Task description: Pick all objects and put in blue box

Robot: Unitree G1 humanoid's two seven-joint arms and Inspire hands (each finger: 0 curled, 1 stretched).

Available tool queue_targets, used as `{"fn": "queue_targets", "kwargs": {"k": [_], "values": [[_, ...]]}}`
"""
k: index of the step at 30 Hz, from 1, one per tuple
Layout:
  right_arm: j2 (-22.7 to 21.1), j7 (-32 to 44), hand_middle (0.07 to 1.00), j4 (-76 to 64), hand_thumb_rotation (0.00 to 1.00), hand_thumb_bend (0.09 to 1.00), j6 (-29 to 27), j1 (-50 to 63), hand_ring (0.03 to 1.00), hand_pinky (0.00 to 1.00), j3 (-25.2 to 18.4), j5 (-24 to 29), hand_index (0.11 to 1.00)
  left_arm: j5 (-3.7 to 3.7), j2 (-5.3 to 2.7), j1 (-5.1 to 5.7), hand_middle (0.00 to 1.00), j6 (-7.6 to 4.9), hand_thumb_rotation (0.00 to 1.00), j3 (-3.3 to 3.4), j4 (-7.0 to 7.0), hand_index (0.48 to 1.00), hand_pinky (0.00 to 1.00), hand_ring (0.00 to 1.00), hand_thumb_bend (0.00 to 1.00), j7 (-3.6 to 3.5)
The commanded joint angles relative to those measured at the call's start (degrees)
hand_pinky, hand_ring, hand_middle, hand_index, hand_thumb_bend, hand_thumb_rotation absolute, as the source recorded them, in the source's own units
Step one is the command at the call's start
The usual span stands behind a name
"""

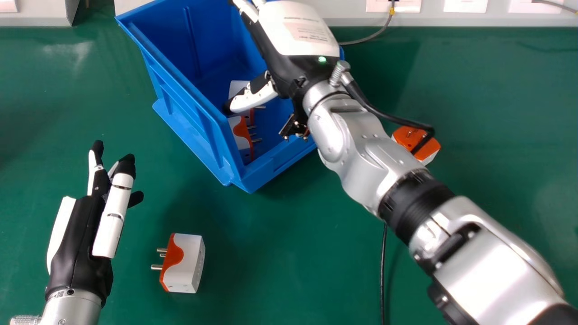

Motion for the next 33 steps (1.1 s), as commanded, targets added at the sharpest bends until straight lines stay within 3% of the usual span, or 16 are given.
{"fn": "queue_targets", "kwargs": {"k": [1,12,28,33], "values": [[-2.1,-0.9,0.988,-6.6,0.28,0.652,0.9,2.5,0.943,0.85,-0.5,-1.4,0.934,-0.42,0.41,-0.65,0.95,-0.38,0.99,0.40,-0.22,0.981,0.87,0.94,0.44,-0.17],[-10.0,1.7,0.984,-41.4,0.24,0.640,8.5,22.5,0.950,0.91,-2.5,-7.9,0.923,-2.18,0.74,-1.86,0.96,0.22,1.00,1.19,1.02,0.986,0.90,0.96,0.42,-1.00],[-14.3,1.1,0.961,-68.1,0.23,0.658,7.2,47.5,0.939,0.90,-9.7,-11.1,0.916,-1.71,1.11,-2.78,0.97,-0.50,1.00,1.66,2.17,0.997,0.91,0.96,0.41,-1.48],[-14.0,-0.3,0.955,-70.9,0.23,0.666,5.5,53.5,0.933,0.88,-12.6,-10.7,0.915,-2.05,1.24,-2.86,0.97,-0.45,1.00,1.90,2.24,0.999,0.91,0.97,0.42,-1.86]]}}
